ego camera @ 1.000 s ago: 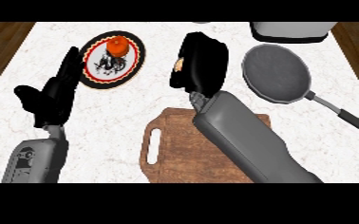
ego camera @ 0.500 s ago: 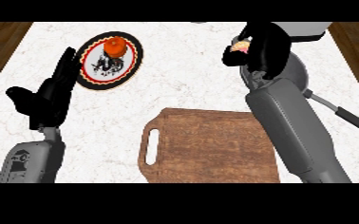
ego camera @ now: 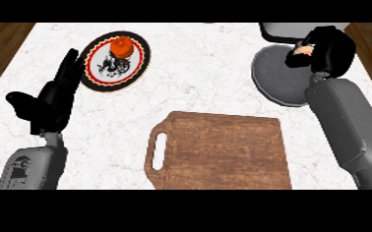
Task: Pick the cupcake from the cutting board and place it in the pan
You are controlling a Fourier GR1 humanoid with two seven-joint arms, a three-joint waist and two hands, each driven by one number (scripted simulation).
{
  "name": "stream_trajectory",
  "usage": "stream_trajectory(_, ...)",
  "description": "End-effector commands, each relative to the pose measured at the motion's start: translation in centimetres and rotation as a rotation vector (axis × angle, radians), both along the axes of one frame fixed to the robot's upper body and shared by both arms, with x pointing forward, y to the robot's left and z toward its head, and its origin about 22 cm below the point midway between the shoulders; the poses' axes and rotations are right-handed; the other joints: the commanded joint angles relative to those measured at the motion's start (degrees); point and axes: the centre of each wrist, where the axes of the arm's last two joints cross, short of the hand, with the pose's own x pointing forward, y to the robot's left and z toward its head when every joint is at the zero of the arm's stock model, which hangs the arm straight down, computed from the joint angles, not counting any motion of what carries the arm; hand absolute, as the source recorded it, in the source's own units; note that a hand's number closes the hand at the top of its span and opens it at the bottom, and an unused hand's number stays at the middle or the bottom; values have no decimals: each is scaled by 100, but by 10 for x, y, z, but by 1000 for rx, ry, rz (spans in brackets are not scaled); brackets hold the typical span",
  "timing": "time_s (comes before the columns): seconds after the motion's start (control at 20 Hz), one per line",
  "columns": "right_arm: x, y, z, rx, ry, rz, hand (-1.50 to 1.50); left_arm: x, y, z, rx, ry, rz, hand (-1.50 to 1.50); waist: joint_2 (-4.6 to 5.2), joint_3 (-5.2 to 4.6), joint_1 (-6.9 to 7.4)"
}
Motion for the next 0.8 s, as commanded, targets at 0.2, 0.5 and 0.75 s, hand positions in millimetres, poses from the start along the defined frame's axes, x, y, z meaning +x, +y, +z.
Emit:
stream_trajectory(0.2,6,-62,-35,17,-23,-61,150,11,3,2,6,-6,-23,0,70,12,154)
stream_trajectory(0.5,-3,-70,-59,319,124,-1,-150,8,-12,5,5,-13,-29,0,99,26,197)
stream_trajectory(0.75,-13,-78,-75,488,102,109,-150,5,-8,6,-2,-7,-29,0,88,25,197)
